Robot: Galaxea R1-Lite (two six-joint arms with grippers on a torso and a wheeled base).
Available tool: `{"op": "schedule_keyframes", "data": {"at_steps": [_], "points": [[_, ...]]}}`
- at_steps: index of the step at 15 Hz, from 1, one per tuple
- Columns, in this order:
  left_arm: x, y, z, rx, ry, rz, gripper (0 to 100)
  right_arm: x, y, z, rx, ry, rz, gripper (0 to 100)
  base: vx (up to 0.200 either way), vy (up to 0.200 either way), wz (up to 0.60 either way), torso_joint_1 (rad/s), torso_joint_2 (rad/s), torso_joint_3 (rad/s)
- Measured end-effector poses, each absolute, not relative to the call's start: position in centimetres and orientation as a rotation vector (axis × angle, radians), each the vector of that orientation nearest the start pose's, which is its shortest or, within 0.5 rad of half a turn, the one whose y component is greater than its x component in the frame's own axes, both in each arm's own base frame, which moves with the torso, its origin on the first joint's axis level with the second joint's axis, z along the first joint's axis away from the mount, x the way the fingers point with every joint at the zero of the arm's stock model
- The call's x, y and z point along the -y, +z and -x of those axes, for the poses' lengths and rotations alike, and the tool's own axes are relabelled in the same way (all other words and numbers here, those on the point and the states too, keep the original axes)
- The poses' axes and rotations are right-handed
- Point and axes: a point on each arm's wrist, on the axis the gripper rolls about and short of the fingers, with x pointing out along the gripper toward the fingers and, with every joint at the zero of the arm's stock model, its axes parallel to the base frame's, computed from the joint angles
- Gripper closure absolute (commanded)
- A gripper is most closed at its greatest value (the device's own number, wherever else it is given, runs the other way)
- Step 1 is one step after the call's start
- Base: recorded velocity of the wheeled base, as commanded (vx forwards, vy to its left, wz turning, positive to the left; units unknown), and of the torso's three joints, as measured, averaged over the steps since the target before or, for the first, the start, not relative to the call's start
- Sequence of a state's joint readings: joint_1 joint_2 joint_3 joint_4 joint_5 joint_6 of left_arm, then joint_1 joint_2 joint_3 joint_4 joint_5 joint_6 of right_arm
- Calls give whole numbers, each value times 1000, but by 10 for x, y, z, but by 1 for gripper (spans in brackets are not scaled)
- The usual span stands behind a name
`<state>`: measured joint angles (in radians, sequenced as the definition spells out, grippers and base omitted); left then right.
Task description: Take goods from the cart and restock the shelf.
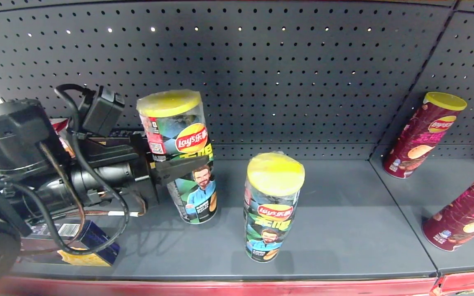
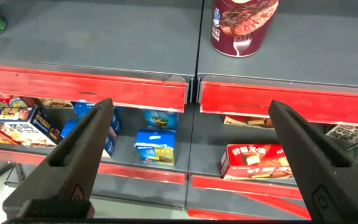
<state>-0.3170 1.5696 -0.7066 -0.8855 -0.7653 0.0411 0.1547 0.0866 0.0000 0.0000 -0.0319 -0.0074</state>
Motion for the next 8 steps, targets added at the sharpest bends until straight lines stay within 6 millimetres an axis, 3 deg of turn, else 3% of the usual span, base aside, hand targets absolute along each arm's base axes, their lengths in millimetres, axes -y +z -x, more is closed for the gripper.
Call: {"op": "schedule_keyframes", "data": {"at_steps": [8], "points": [[115,239,-311,15,-1192,-97,100,3,77,16,-87,124,16,0,0,0,0,0,0,0]]}}
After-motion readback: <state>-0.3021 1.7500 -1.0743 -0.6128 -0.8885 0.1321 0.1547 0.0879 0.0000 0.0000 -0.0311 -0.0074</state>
